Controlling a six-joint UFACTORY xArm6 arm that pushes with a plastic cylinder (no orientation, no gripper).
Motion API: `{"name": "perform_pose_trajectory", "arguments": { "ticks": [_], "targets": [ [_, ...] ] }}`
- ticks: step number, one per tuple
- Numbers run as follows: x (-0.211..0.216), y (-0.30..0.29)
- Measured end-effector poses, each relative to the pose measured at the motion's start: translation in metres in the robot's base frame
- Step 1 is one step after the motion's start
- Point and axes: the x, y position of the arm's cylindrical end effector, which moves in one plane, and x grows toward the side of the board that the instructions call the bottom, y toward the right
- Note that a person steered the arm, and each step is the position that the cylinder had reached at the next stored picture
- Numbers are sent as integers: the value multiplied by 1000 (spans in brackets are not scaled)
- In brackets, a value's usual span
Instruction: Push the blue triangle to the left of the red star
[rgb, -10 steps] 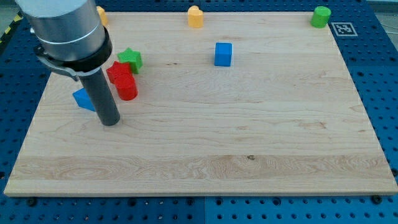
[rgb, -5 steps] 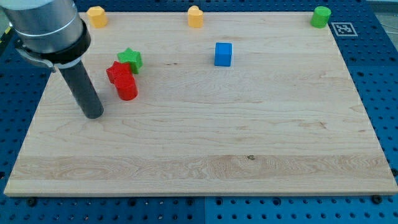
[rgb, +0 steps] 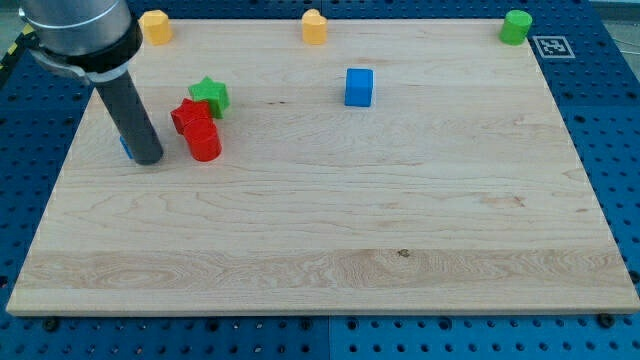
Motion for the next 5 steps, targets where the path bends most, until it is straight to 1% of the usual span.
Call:
{"name": "perform_pose_trajectory", "arguments": {
  "ticks": [2,3,4,5],
  "targets": [
    [-6,-4],
    [13,0],
    [15,-1],
    [15,15]
  ]
}}
